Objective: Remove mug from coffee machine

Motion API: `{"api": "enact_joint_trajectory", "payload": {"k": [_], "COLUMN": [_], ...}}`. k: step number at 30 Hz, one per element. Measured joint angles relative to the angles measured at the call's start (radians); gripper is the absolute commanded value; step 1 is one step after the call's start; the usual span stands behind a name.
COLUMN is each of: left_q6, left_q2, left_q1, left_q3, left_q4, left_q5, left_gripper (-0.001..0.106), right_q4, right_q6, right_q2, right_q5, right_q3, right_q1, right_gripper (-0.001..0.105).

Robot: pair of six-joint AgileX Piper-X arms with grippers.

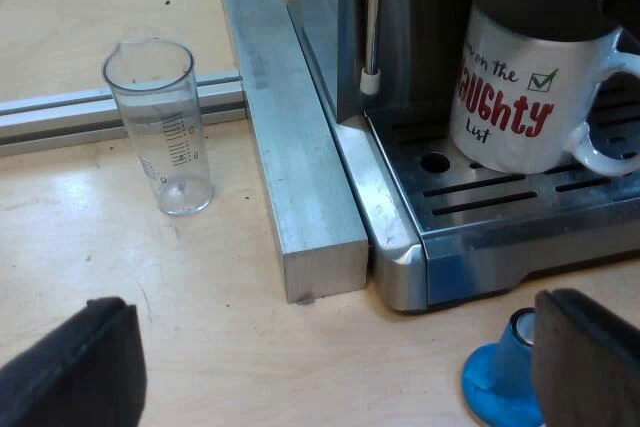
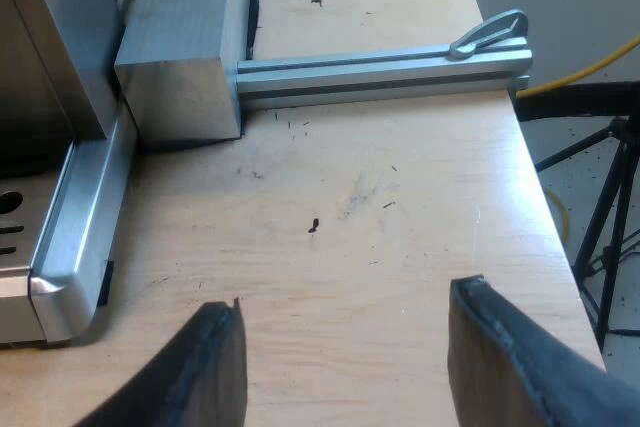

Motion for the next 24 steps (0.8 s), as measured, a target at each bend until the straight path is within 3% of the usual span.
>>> {"api": "enact_joint_trajectory", "payload": {"k": [4, 8, 15, 18, 24], "left_q6": [0.0, 0.0, 0.0, 0.0, 0.0], "left_q2": [0.0, 0.0, 0.0, 0.0, 0.0], "left_q1": [0.0, 0.0, 0.0, -0.014, -0.052], "left_q3": [0.0, 0.0, -0.006, -0.041, -0.041], "left_q4": [0.0, 0.0, 0.003, -0.004, -0.016], "left_q5": [0.002, 0.071, 0.093, 0.128, 0.139], "left_gripper": [0.08, 0.08, 0.08, 0.08, 0.08], "right_q4": [0.0, 0.012, 0.027, 0.066, 0.061], "right_q6": [0.015, 0.018, 0.019, 0.022, 0.022], "right_q2": [0.0, 0.0, 0.0, 0.096, 0.186], "right_q5": [-0.007, -0.033, -0.038, -0.082, -0.103], "right_q3": [0.0, -0.014, -0.029, -0.115, -0.169], "right_q1": [0.0, 0.0, 0.0, 0.044, 0.113], "right_gripper": [0.048, 0.048, 0.048, 0.048, 0.048]}}
